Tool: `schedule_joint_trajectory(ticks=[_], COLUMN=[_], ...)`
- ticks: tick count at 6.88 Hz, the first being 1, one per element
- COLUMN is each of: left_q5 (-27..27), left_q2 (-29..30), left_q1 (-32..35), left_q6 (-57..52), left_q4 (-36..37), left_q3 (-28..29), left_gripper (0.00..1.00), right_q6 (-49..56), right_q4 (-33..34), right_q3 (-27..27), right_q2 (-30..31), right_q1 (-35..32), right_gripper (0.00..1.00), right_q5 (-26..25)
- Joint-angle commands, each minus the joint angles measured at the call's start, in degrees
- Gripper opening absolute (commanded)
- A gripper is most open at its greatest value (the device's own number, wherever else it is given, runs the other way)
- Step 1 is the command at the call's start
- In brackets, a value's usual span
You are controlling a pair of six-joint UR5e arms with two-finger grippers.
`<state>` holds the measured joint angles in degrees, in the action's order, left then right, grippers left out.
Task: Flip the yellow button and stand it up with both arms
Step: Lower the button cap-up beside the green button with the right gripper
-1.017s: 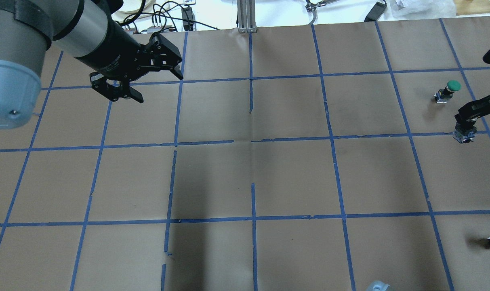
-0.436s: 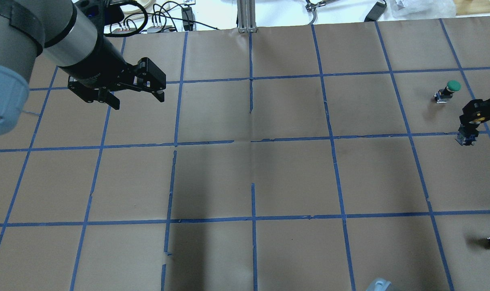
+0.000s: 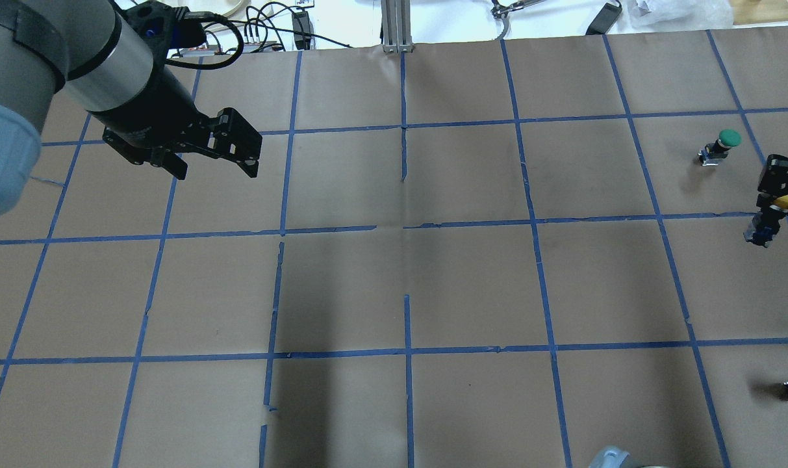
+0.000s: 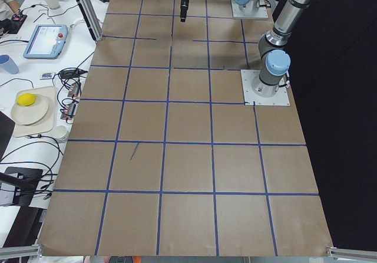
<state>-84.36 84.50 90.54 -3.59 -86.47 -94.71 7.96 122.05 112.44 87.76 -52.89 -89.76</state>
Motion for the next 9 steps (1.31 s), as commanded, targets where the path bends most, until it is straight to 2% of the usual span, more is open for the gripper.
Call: schedule_joint_trajectory(ticks=[1, 3, 4, 8, 9], left_q5=[-0.01, -0.01, -0.01, -0.01, -0.01], left_q2=[-0.03, -0.03, -0.03, -0.03, -0.03], left_q1=[-0.01, 0.07, -0.01, 0.07, -0.01], left_q6=[-0.10, -0.10, -0.10, -0.10, -0.10], left_q4=[-0.37, -0.37, -0.37, -0.37, -0.37], left_q3=[-0.04, -0.04, -0.12, -0.12, -0.12], left_gripper=[0.99, 0.99, 0.99, 0.99, 0.99], right_q6=[-7.50, -10.58, -15.82, -29.82, -32.11], right_q4=[7.62, 15.03, 17.67, 21.72, 24.96], right_q3=[1.89, 5.14, 6.20, 7.09, 7.70], right_q2=[-0.13, -0.04, -0.13, -3.97, -5.56], right_q1=[0.06, 0.06, 0.06, -0.37, -0.90], right_gripper=[0.01, 0.01, 0.01, 0.02, 0.02], right_q5=[-2.43, -2.87, -5.66, -9.90, -13.39])
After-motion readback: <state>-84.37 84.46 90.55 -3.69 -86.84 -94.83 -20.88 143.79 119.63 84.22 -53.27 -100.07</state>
